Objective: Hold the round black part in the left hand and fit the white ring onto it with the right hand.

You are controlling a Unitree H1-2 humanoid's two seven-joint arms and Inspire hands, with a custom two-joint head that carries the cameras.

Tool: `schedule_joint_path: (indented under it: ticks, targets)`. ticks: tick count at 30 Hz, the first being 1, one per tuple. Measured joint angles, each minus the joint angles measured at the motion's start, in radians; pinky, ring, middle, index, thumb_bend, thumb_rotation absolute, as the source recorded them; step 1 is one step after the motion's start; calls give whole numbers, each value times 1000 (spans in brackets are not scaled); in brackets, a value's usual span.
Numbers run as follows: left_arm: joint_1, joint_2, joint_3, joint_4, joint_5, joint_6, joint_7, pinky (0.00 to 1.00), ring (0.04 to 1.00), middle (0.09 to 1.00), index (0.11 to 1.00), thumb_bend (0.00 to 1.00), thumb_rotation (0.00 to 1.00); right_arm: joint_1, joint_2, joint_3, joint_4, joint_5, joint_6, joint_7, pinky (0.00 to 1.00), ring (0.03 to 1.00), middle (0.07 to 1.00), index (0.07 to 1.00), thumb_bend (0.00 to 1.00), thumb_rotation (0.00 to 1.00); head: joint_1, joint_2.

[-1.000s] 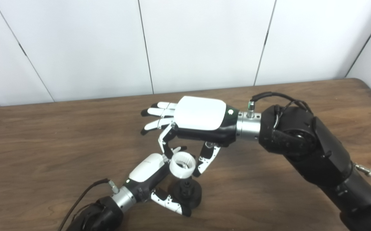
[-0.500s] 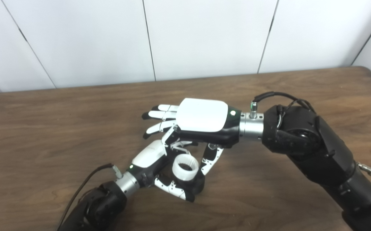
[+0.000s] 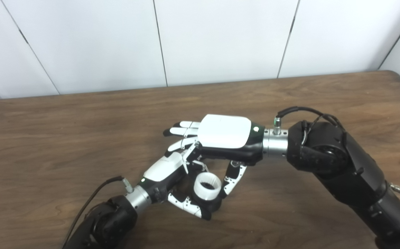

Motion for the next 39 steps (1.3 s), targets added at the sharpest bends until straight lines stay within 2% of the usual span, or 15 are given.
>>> schedule_joint_path:
  ticks: [14,39]
  targets:
    - [7,-1,0,-10,-1,0,-5,1000,1000,892,480,524,57,-3,0,-5,66,0,-18,0,1000,1000,869,479,525,140,11,9]
    - [11,-1,8,-45,-4,18,-62,1000,1000,908,481,523,54,12,0,1,96,-20,-37,0,1000,1000,866,480,526,139,21,20]
